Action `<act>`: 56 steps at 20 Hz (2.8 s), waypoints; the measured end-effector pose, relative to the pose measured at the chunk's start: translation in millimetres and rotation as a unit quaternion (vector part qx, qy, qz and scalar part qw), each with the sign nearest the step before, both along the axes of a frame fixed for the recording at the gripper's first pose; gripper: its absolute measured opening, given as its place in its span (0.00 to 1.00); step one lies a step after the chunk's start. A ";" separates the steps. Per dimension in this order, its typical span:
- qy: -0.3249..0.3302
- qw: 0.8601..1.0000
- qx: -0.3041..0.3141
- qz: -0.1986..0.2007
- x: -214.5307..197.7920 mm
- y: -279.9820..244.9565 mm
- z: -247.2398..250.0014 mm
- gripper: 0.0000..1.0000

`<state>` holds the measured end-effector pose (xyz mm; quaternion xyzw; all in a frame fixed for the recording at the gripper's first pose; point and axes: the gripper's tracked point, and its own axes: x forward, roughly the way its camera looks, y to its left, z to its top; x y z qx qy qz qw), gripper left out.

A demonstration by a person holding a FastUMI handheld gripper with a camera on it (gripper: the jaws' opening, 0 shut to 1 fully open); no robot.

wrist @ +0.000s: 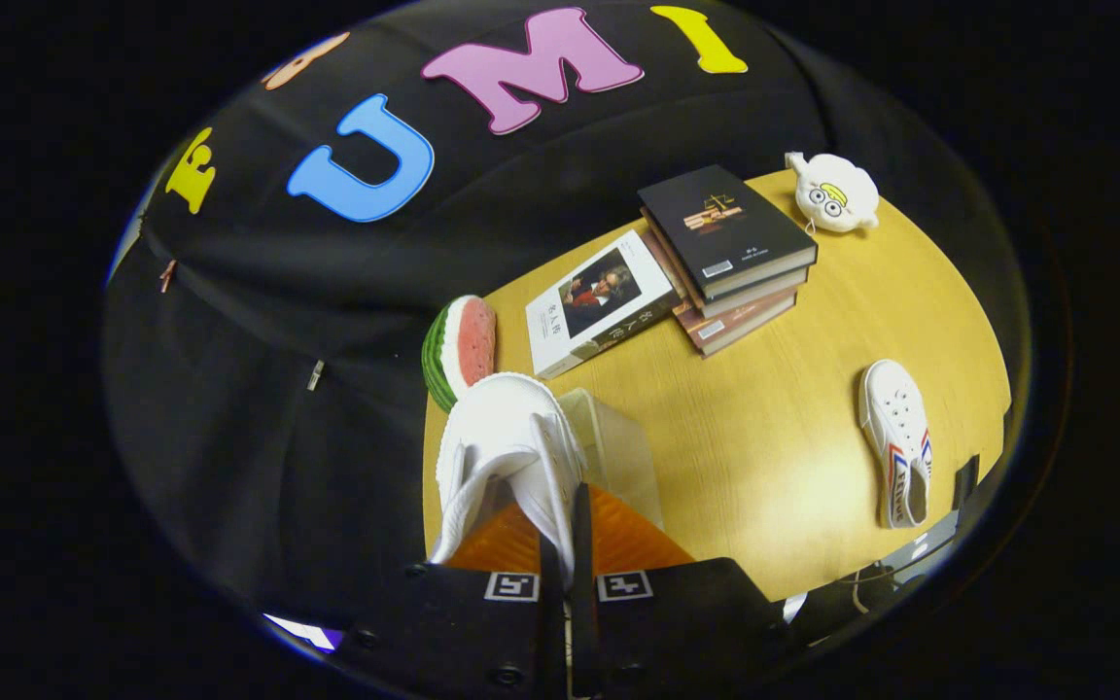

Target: Open the storage box then place both shoes into the box .Put the left shoe in first, then the right shoe, with the right side of both shoes facing outward in a uniform manner.

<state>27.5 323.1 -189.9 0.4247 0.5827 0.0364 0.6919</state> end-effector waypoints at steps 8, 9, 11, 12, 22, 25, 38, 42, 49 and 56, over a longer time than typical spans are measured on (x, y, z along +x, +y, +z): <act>0.074 0.997 -0.011 0.026 -15.9 90.9 -37.7 0.07; 0.076 0.997 -0.015 0.031 -17.4 97.6 -41.5 0.07; 0.073 0.996 -0.020 0.037 -18.1 109.8 -47.5 0.07; 0.074 0.996 -0.023 0.036 -18.3 114.6 -51.9 0.07; 0.052 0.999 0.009 0.004 1.5 138.6 -61.3 0.31; 0.042 0.998 0.053 -0.019 15.6 136.2 -48.9 0.61; -0.010 0.992 0.126 -0.002 -14.0 27.7 14.0 0.97; -0.052 0.994 0.090 0.010 -33.1 -47.2 7.0 0.97; -0.083 0.994 -0.062 0.020 -77.1 -192.0 -80.7 0.97; -0.012 0.986 -0.144 0.078 -151.1 -272.7 -189.9 0.97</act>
